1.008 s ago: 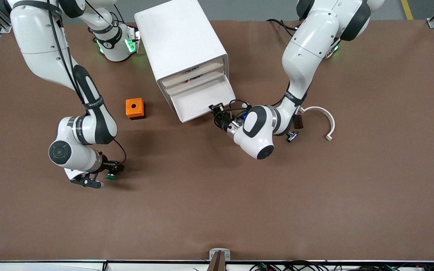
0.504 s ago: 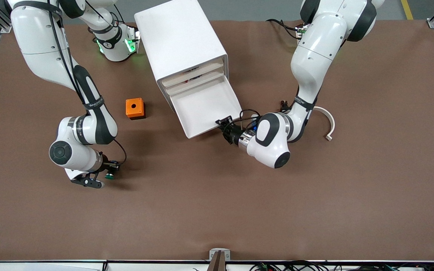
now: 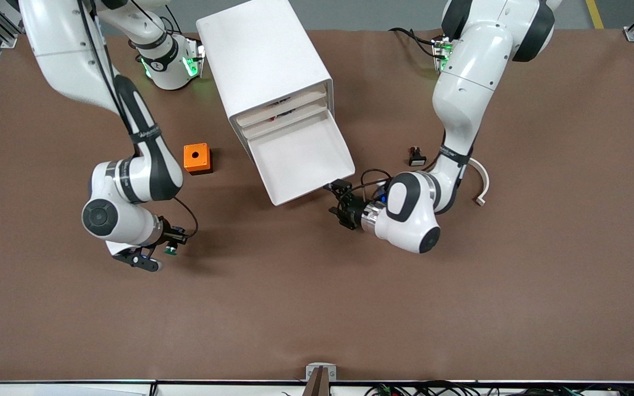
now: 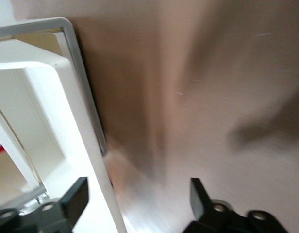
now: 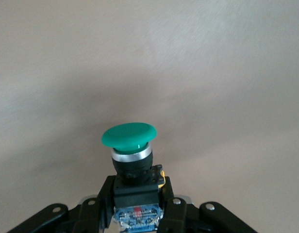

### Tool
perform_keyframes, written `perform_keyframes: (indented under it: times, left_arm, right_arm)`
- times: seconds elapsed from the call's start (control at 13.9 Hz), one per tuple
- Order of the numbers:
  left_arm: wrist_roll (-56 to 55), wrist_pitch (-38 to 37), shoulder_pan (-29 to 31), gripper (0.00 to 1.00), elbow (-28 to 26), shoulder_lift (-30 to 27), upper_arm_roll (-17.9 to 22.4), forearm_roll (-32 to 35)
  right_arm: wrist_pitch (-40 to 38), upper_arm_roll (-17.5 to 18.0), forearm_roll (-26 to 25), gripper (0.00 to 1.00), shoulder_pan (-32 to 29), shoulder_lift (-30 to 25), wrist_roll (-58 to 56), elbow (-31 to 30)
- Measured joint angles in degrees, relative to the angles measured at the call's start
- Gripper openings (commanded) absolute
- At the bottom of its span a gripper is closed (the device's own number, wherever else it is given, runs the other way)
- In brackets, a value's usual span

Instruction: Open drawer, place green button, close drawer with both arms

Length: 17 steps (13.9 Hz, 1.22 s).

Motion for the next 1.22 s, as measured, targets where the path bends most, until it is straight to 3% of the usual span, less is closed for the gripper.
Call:
perform_keyframes:
  times: [0.58, 0.79, 1.22]
  left_arm:
    - [5.4, -0.8, 8.0, 0.99, 4.8, -2.8, 2.3, 8.0]
    - [12.0, -1.1, 10.9, 0.99, 5.6, -5.2, 2.5, 10.6]
    - [24.2, -1.8, 10.3, 0.99, 5.8, -13.0, -0.4, 28.0]
  right_arm:
    - [-8.0, 0.3, 1.9, 0.0, 17.3, -11.7, 38.5, -0.3]
    - [-6.1, 0.4, 1.9, 0.0, 24.1, -11.8, 51.4, -0.9]
    - [2.0, 0.3, 2.0, 0.0, 30.8, -8.0, 67.3, -1.9]
